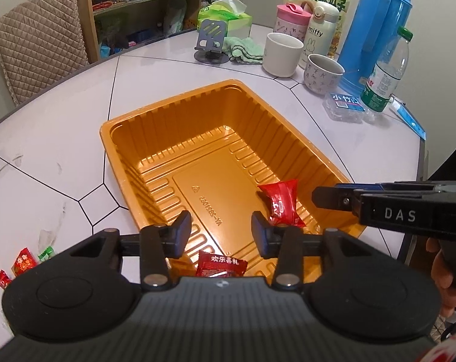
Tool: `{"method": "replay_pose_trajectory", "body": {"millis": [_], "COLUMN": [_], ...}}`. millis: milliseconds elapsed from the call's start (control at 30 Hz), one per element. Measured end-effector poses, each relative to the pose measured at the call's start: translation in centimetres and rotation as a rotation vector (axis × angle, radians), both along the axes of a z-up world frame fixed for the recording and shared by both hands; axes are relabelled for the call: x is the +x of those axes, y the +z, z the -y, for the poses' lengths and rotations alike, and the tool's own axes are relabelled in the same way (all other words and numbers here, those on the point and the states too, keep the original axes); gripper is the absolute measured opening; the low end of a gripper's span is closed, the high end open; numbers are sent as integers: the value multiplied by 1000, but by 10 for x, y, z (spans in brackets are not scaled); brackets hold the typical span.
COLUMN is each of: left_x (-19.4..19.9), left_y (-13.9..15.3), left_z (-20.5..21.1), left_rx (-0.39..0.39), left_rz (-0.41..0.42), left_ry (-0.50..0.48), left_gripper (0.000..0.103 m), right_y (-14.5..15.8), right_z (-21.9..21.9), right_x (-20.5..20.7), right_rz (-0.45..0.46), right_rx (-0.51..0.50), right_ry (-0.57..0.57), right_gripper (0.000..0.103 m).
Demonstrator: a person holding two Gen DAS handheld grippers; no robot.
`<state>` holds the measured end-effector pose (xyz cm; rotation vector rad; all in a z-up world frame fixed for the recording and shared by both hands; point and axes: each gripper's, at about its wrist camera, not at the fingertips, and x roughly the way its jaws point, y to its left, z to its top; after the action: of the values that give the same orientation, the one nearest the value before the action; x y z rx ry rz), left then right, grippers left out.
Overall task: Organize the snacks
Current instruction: 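Open the right gripper over the tray while the left gripper opens releasing its red candy, then move both open grippers back from the tray to the candy pile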
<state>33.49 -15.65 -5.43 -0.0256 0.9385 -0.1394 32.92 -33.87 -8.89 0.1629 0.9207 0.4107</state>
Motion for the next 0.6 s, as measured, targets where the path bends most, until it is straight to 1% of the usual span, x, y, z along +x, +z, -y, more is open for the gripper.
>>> {"method": "replay_pose_trajectory", "body": {"millis": [67,133,233,467,600], "left_x": [-2,-5,-13,-37,-53], "left_y": [2,4,8,26,35], "left_z": [-2,-5,-11,-38,-57], "left_rx": [-1,-3,-8,-23,-26], "left_rz": [0,6,15,50,65], "left_ry": [5,9,21,80,126], "left_gripper": [42,46,47,50,54], "right_y": [0,1,3,8,11], "right_z": [1,1,0,2,-1], "right_x": [-2,-4,-9,-22,-31], "right_rz": [2,8,20,27,40], "right_rx": [5,6,0,12,7], "right_ry": [-2,-5,-4,-28,-28], "right_gripper": [37,46,53,64,71]}}
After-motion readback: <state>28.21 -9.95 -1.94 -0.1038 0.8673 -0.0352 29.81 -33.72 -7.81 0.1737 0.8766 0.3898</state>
